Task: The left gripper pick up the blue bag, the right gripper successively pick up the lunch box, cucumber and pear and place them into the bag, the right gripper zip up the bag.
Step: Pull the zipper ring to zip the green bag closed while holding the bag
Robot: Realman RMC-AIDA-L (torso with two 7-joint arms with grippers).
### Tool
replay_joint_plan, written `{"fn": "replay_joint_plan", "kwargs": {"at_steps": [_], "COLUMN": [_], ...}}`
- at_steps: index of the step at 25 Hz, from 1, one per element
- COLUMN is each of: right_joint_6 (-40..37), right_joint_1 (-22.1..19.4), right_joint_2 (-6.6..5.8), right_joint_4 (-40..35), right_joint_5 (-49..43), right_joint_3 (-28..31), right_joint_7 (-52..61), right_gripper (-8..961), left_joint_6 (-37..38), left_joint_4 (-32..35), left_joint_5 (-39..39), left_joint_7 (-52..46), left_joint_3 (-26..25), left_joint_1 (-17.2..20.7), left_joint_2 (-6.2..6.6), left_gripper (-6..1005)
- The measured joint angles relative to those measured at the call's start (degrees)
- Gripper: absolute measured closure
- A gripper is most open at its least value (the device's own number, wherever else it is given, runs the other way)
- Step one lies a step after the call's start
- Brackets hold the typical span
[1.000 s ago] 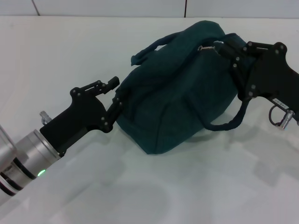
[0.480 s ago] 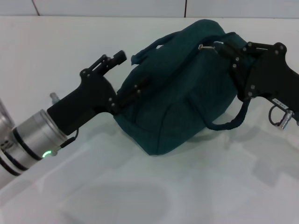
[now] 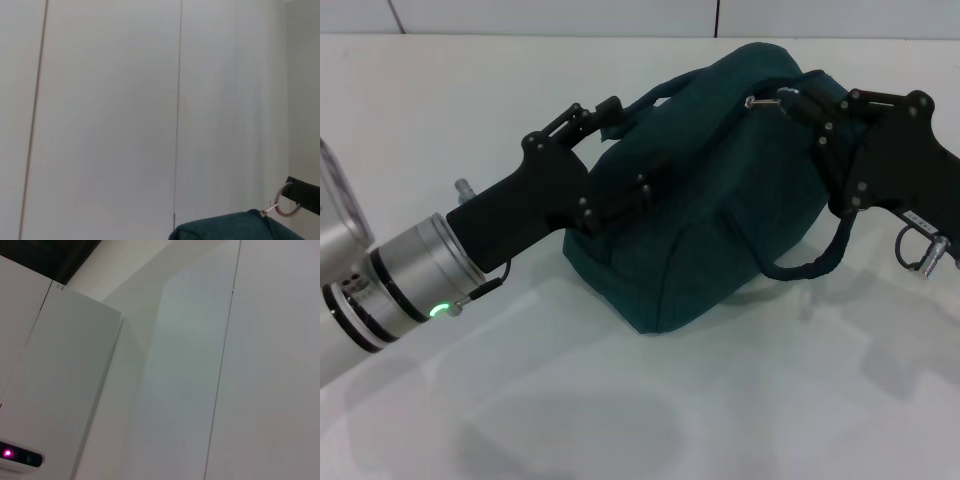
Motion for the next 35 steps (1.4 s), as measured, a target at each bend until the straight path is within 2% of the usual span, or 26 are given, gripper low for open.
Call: {"fn": "replay_joint_plan", "kwargs": {"at_steps": [7,13,16,32,35], "right_joint_6": [-0.1,-0.3,-0.3,-0.3,-0.3], "right_joint_1": [-0.2,-0.6,-0.6,-0.8,-0.9], "right_joint_2": [0.0,0.0,0.0,0.0,0.0], "right_joint_4": [0.0,-0.1,-0.1,0.8,1.1], "right_joint_5": [0.1,1.4,4.5,6.8,8.1], "right_joint_3": [0.0,-0.8,-3.0,-3.8,-3.8], "right_joint_7": [0.3,0.3,-0.1,-0.3,-0.3], "right_gripper": [936,935,935,934,934], "left_joint_6": [-0.6,-1.4,-1.4,-1.5,-1.6], "left_joint_4": [-0.1,-0.3,-0.3,0.0,-0.1], "left_joint_5": [1.3,1.3,1.3,1.4,1.3], "left_joint_7": [2.2,5.0,5.7,11.0,11.3], "left_joint_3": [0.0,0.0,0.0,3.5,3.5], "left_joint_1": [-0.6,-0.3,-0.3,-0.5,-0.5], "left_joint_2": [-0.21,-0.48,-0.5,-0.44,-0.32], "left_gripper": [183,272,489,847,873]}}
